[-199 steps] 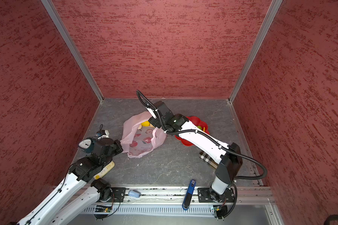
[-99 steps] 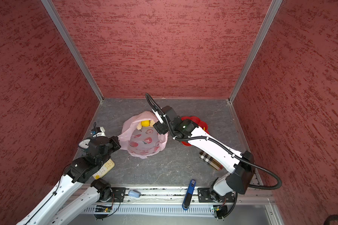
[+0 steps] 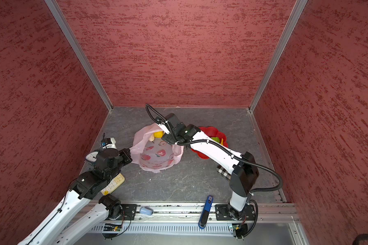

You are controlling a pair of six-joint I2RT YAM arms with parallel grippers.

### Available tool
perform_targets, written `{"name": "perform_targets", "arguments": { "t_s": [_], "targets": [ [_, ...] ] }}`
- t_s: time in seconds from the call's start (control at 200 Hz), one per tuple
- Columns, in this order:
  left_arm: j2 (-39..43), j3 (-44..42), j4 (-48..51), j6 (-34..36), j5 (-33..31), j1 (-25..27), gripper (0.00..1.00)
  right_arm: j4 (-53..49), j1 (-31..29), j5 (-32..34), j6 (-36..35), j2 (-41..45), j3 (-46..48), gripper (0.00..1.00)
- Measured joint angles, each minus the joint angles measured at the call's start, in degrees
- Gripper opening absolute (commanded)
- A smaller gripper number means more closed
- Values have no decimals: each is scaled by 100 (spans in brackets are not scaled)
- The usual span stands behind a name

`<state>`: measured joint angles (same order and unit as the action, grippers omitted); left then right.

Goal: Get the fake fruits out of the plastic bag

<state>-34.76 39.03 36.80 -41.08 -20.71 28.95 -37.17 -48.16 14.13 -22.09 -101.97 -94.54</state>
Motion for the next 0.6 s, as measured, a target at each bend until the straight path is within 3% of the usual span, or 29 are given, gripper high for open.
{"name": "perform_targets", "arguments": {
  "t_s": [0.441, 0.521, 0.601],
  "targets": [
    [225, 0, 28, 90, 31, -31, 4, 428, 50, 715, -612, -1196, -645, 79],
    [210, 0, 26, 92, 76, -70, 4, 612, 74, 796, -695, -1298, -691, 73],
    [203, -2, 15, 92, 120, -107, 4, 737, 116, 822, -800, -1346, -697, 55]
  ]
}}
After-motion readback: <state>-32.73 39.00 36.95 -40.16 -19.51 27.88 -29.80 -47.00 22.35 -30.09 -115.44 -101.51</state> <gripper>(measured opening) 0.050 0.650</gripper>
